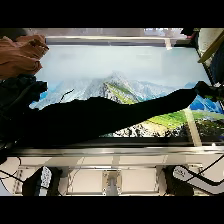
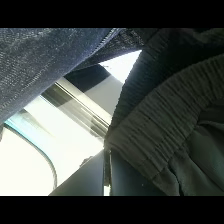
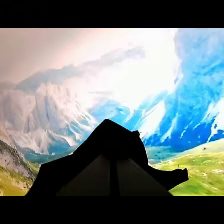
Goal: Fold the clothes and pants, and hang the long-sleeved shirts on hangers.
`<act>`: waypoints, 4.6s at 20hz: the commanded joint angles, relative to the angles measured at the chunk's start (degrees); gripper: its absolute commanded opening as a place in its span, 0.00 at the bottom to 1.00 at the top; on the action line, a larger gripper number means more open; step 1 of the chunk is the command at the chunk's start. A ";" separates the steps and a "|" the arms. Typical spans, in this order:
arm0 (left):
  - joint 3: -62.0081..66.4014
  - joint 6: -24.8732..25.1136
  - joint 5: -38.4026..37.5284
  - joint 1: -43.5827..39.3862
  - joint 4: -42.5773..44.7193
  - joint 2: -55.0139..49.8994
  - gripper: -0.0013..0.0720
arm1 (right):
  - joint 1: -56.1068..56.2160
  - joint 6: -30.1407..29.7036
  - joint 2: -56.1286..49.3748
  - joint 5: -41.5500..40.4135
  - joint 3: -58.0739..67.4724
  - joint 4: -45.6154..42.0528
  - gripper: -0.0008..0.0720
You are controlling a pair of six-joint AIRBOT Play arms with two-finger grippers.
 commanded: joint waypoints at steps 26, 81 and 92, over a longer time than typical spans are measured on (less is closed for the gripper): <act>0.00 -3.69 -0.15 0.04 2.36 0.04 0.05 | 0.26 9.92 -8.00 -13.68 -16.06 -15.82 0.02; 9.97 -3.65 -11.15 0.00 9.90 0.15 0.05 | -30.14 -17.79 -22.88 43.17 5.57 -3.45 0.03; 7.72 -5.62 -9.40 0.00 9.40 0.28 0.30 | -30.21 -15.56 -22.16 41.83 0.87 -7.02 0.49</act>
